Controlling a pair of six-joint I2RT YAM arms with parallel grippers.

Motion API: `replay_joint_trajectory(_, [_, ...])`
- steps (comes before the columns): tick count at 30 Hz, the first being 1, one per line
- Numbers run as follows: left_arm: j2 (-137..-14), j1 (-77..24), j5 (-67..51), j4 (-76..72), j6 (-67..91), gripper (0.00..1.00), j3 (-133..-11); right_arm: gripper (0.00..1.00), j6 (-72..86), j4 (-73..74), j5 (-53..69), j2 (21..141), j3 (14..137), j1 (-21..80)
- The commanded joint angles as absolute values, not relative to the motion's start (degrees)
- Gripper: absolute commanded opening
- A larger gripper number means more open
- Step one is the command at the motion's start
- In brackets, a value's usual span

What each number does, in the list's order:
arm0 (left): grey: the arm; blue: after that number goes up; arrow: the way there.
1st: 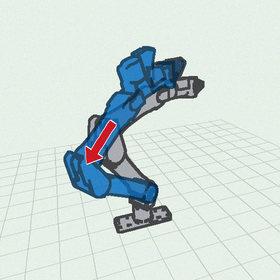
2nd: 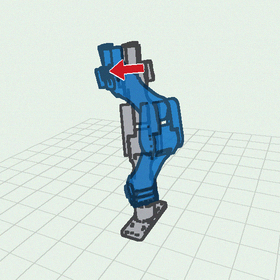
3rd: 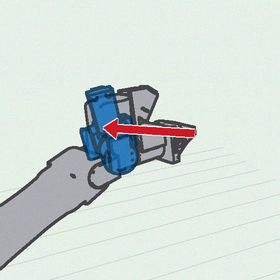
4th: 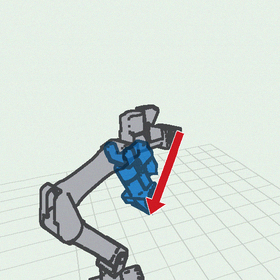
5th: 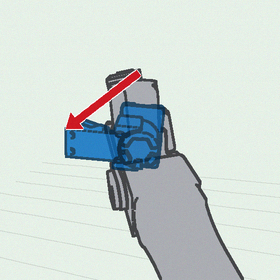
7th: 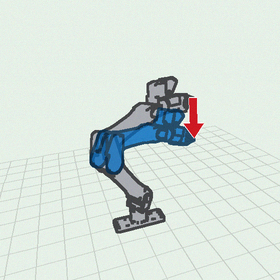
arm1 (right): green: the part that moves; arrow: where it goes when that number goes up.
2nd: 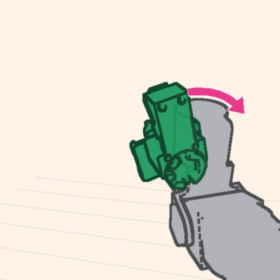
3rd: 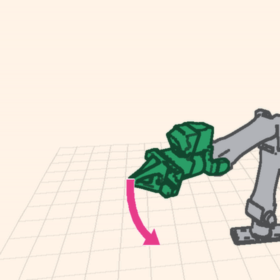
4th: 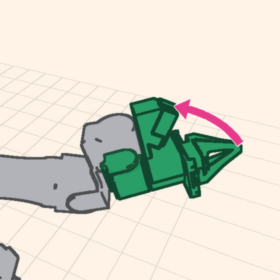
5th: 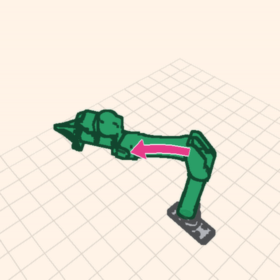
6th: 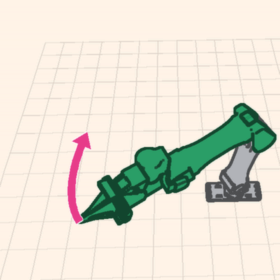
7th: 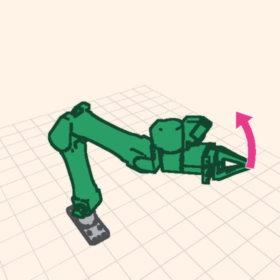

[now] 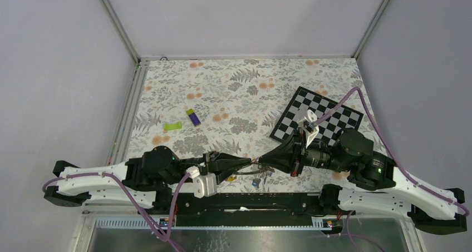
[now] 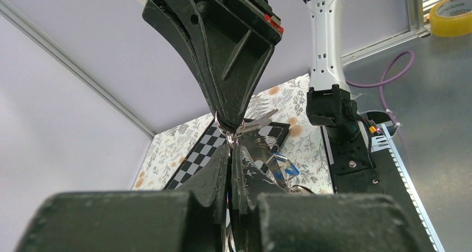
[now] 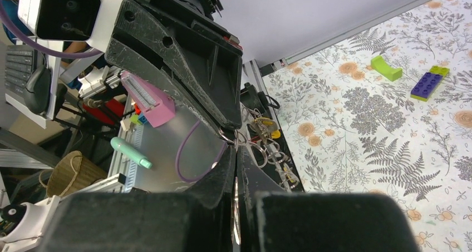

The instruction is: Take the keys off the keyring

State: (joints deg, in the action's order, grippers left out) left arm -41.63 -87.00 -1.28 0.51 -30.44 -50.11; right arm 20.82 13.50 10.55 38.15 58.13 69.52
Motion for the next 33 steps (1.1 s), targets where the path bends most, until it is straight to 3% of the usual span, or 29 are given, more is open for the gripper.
replay_joint_trajectory(1, [-40.01, -86.66, 0.31, -2.55, -31.31, 0.00, -50.80, 0.00, 21.90, 7.63, 10.54, 35.10, 57.62, 69.12])
replay_joint_trajectory(17, [-41.37, -86.66, 1.23, -2.20, -30.09, 0.00, -50.70, 0.00, 19.58, 3.82, 22.31, 37.69, 57.30, 69.13])
replay_joint_trajectory(33, [-42.18, -86.66, 1.14, -2.71, -29.84, 0.00, -50.67, 0.00, 17.36, 5.42, 21.84, 40.25, 58.43, 69.16])
